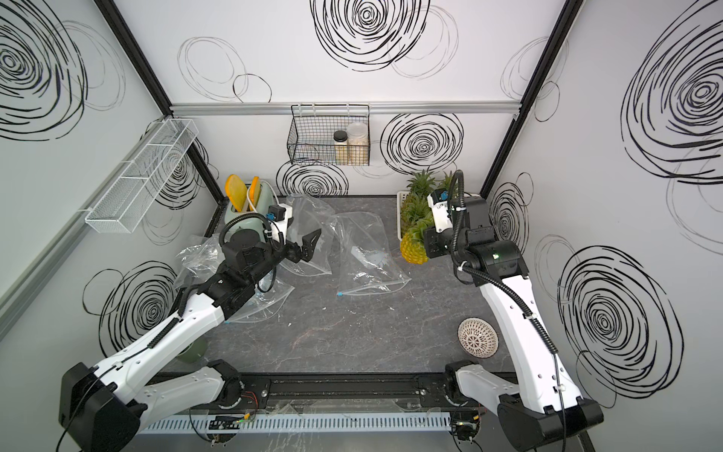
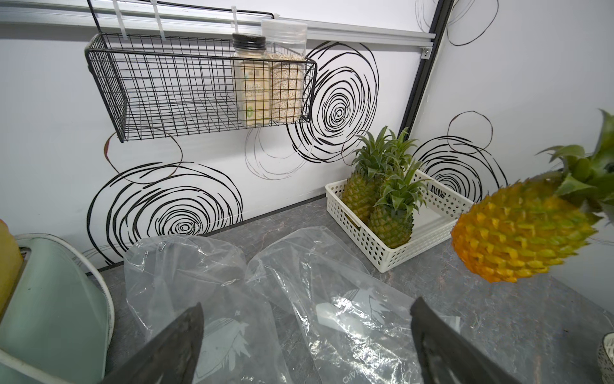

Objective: Open the zip-top bag and take out the pineapple
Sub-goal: Place the zipper food storage bag at the center of the board.

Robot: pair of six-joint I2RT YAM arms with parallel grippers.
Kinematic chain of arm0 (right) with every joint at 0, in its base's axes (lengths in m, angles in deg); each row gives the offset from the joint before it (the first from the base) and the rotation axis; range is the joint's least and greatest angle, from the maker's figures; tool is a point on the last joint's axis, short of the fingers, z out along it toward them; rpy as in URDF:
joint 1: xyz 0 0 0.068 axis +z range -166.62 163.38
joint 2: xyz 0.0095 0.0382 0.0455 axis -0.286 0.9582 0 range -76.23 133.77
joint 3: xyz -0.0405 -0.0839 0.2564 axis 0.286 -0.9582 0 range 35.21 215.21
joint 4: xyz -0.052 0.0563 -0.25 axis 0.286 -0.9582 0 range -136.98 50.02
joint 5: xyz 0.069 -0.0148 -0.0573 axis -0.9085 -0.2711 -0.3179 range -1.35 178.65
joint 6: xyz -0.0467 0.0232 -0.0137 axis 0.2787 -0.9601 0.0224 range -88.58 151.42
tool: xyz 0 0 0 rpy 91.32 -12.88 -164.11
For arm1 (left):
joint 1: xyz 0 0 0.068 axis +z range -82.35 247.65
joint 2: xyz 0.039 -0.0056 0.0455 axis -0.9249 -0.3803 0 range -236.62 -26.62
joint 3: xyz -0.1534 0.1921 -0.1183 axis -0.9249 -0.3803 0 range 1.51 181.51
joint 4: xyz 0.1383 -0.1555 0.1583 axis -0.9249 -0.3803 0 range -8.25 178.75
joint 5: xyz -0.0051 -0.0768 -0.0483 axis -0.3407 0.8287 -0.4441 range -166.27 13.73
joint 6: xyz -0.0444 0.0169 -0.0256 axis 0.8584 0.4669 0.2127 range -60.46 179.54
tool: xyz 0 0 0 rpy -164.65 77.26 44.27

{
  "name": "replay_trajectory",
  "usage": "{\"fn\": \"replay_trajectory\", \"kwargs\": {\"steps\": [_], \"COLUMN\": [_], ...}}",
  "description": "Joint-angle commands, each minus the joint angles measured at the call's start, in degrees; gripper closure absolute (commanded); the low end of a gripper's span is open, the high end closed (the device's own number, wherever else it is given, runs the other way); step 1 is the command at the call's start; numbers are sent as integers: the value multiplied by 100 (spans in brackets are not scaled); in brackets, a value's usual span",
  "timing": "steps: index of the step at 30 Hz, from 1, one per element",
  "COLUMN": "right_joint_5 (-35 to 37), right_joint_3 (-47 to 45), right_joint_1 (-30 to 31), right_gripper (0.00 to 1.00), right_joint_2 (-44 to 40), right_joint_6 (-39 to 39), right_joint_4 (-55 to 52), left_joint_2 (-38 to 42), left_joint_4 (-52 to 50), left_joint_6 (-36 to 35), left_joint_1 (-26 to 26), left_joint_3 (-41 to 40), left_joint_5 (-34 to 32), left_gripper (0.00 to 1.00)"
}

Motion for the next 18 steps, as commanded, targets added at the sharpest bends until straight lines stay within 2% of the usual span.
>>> {"fn": "replay_trajectory", "kwargs": {"steps": [1, 5, 12, 18], "right_joint_5": [341, 540, 413, 479], "right_joint_3": [323, 364, 427, 607], "right_joint_1": [-162, -399, -981, -1459], "right_gripper": [100, 100, 100, 100], "right_joint_2": [45, 157, 463, 701], "right_joint_6": [65, 39, -65, -129], "right_joint_4": [243, 303, 434, 592], "left_joint_2": [178, 240, 222, 166], "left_joint_4": [310, 323, 247, 324], "left_joint_6": [-65, -102, -304, -213], "left_joint_1": [-57, -75, -295, -301], "left_joint_3": [-52, -130, -178, -202], "left_joint_5": [29, -80, -301, -117], "left_gripper": [0, 0, 1, 1]}}
